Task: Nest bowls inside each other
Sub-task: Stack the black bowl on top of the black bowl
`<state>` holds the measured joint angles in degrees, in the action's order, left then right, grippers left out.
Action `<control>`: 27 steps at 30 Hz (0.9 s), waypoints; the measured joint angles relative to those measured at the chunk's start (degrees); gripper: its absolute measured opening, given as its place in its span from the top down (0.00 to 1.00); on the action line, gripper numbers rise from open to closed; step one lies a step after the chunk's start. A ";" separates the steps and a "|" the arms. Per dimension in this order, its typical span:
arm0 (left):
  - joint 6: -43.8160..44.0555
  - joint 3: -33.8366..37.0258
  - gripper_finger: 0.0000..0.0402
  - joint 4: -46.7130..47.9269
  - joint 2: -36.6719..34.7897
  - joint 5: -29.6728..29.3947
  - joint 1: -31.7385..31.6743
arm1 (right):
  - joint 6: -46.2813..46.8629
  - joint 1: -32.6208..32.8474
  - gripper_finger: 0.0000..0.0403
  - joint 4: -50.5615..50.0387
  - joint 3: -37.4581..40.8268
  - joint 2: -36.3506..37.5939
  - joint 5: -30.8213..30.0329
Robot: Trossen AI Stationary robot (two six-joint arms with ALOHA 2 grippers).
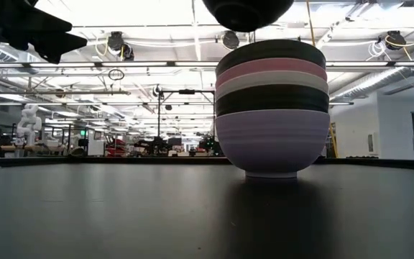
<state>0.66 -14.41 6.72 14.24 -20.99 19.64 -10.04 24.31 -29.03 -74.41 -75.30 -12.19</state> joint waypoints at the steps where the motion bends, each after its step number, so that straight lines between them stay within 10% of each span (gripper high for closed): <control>1: -0.19 0.00 0.40 0.00 0.00 0.00 0.00 | 0.00 -0.59 1.00 -0.91 0.00 0.85 0.03; 27: -0.32 0.00 0.40 -0.13 0.00 -0.57 -0.05 | 8.16 -11.51 1.00 -9.29 7.82 6.97 0.26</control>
<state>0.34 -14.41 6.59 14.24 -21.56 19.59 -1.88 12.80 -38.32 -66.59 -68.33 -11.94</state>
